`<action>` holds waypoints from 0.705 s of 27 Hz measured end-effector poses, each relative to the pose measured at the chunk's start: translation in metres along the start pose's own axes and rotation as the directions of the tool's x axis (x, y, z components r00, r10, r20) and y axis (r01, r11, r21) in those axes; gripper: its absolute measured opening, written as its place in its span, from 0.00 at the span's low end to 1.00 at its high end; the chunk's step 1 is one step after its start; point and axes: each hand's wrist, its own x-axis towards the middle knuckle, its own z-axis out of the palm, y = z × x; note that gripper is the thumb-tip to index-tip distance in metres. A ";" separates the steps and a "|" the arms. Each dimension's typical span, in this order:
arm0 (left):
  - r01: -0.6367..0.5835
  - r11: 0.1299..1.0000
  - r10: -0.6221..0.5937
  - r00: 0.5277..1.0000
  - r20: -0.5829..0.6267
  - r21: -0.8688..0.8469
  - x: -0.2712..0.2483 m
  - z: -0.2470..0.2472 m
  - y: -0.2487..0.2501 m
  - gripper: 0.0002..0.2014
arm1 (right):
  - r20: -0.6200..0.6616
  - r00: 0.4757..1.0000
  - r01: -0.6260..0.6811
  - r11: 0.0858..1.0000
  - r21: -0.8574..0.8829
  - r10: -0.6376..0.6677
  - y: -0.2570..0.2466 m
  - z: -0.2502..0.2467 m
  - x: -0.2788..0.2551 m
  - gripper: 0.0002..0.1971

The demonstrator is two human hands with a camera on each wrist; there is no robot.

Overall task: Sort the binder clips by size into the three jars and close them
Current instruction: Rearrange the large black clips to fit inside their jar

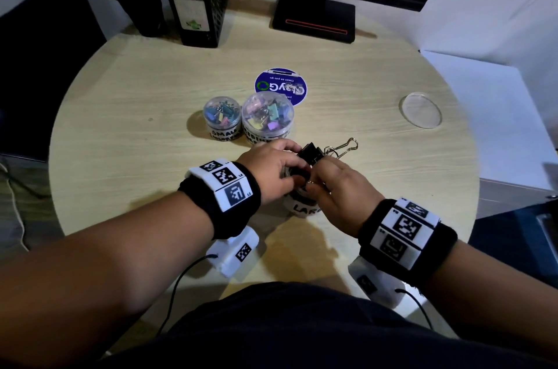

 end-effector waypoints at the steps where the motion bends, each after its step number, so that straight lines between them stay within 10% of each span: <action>1: 0.007 1.000 -0.007 1.000 0.024 0.021 -0.001 0.002 -0.001 0.16 | 0.008 1.000 0.031 0.999 -0.008 -0.031 0.002 0.003 -0.002 0.10; 9: 0.023 0.998 -0.023 1.000 -0.008 -0.051 -0.010 0.004 -0.009 0.25 | -0.371 0.913 -0.206 0.977 -0.062 0.169 0.023 -0.006 0.006 0.14; 15: 0.035 0.995 -0.042 0.996 0.073 0.091 -0.007 -0.002 -0.008 0.32 | -0.058 0.887 -0.454 0.888 0.075 0.459 0.033 -0.024 0.024 0.10; 19: 0.024 0.992 -0.035 0.995 0.095 0.123 -0.008 -0.003 -0.008 0.32 | -0.170 0.912 -0.371 0.927 0.051 0.374 0.017 -0.030 0.023 0.07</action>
